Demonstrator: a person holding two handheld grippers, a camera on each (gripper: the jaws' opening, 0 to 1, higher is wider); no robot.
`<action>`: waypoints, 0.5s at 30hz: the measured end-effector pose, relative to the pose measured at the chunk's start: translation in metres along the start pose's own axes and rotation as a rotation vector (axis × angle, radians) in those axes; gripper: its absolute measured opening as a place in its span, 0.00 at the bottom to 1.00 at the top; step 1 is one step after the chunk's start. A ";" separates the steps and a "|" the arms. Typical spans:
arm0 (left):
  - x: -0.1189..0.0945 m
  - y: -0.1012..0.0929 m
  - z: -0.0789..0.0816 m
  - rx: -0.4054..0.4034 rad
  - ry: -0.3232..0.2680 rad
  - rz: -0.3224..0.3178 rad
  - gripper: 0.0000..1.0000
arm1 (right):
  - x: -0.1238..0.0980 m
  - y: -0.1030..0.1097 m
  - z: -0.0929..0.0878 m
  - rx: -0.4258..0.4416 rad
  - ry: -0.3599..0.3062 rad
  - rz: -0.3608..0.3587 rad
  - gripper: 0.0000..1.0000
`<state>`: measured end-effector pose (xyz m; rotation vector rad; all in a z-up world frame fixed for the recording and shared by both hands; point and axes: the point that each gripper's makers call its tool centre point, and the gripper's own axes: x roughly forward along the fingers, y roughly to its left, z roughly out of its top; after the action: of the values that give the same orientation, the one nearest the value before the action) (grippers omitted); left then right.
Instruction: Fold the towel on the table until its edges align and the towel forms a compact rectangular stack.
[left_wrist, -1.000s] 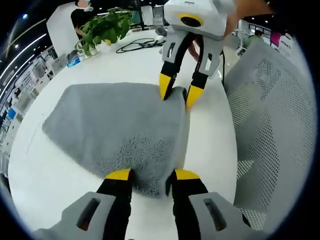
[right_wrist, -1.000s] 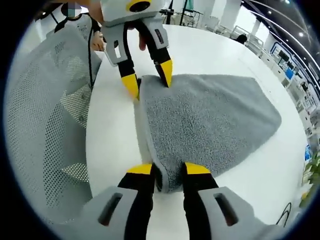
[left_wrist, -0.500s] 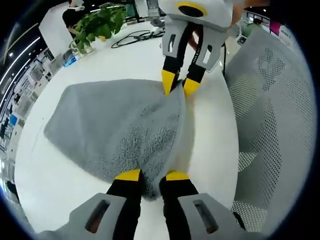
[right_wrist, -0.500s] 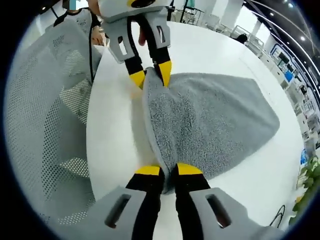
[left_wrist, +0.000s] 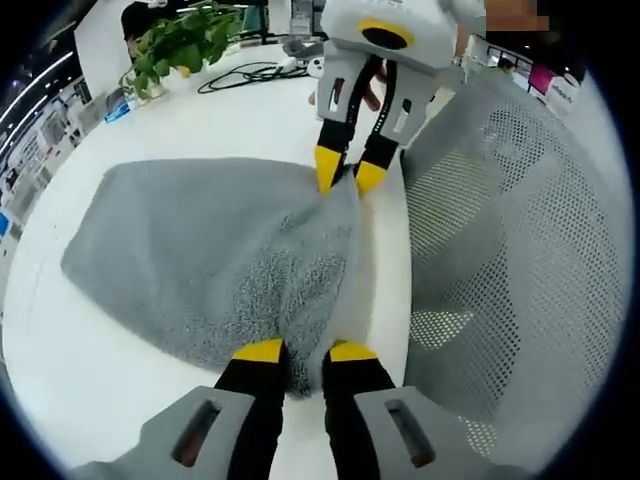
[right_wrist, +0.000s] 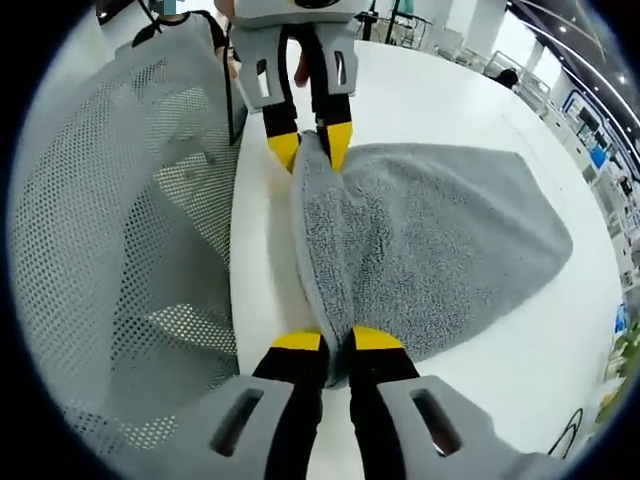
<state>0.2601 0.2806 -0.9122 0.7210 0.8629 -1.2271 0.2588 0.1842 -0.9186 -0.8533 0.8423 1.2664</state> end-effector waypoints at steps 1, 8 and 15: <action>0.001 0.000 0.000 -0.003 -0.001 -0.004 0.13 | 0.000 0.001 0.000 0.002 0.002 0.003 0.06; -0.002 -0.005 0.002 -0.023 -0.015 -0.027 0.12 | -0.004 0.006 -0.001 0.028 0.009 0.021 0.05; -0.006 -0.007 0.005 0.022 -0.001 -0.041 0.11 | -0.010 0.011 0.002 0.004 0.038 0.044 0.05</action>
<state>0.2534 0.2780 -0.9043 0.7234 0.8679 -1.2748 0.2470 0.1825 -0.9092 -0.8614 0.8977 1.2902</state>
